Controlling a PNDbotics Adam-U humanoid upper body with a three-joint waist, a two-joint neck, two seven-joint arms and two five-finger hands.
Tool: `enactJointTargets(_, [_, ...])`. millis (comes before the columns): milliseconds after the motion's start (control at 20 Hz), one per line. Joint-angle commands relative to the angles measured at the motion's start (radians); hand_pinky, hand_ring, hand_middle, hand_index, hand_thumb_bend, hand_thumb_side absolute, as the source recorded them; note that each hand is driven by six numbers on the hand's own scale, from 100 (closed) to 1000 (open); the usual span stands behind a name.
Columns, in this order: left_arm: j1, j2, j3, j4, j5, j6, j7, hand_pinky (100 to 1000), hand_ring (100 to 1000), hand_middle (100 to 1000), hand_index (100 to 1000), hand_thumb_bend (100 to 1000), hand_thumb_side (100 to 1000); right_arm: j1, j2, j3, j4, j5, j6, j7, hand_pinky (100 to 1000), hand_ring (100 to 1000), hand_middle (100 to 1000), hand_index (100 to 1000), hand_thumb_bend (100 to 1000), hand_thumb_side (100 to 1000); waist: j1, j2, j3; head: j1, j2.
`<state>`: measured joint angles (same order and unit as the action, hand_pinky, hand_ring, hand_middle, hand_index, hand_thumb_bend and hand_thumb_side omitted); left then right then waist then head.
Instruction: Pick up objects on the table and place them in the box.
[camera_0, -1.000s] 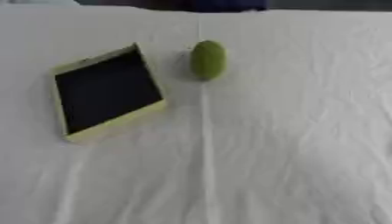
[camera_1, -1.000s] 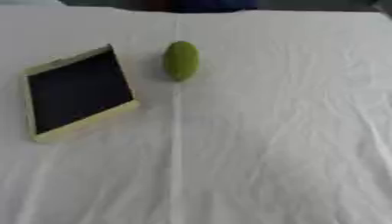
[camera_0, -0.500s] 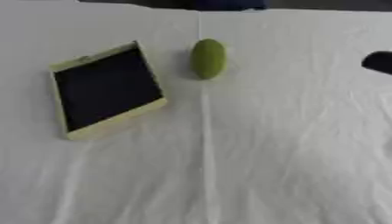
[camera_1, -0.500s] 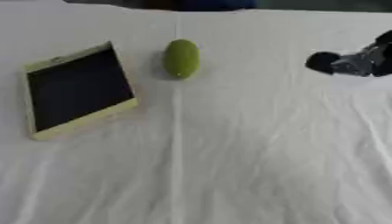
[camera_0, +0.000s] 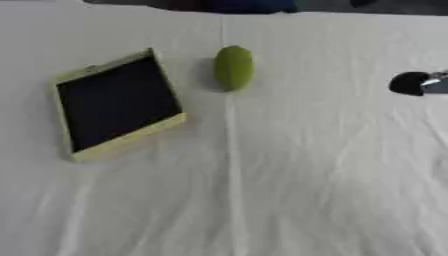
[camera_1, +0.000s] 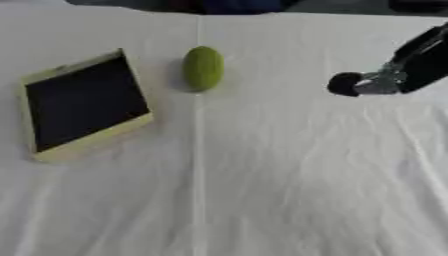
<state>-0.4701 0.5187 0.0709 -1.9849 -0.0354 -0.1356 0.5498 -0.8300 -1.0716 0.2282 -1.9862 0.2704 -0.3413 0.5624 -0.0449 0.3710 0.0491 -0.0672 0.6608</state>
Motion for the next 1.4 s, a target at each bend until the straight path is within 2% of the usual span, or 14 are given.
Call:
enactJointTargets(50, [-0.012,0.027,0.001,-0.015,0.005,0.001,-0.005,771,741,617,740,201,582,-0.055,0.019,0.017,0.017,-0.026,0.034,0.039,851,898,888,937,445,166,0.002,-0.027,0.0,-0.008,0.006])
enactJointTargets(350, [-0.014,0.024,0.0,-0.015,0.006,0.002,-0.007,771,741,618,740,199,580,-0.155,0.106,0.083,0.128,-0.033,0.039,0.104,855,899,890,939,430,154,0.001,-0.03,0.003,-0.014,0.007])
enactJointTargets(800, [-0.02,0.018,-0.002,-0.015,0.01,0.002,-0.01,770,741,617,738,197,581,-0.262,0.239,0.16,0.327,0.01,0.008,0.156,859,902,893,947,416,130,0.002,-0.029,0.013,-0.026,0.003])
enactJointTargets(1400, [-0.037,0.009,-0.005,-0.015,0.015,0.0,-0.013,770,741,617,736,192,582,-0.338,0.398,0.184,0.581,0.096,-0.073,0.156,869,908,902,951,389,100,0.003,-0.015,0.033,-0.054,-0.007])
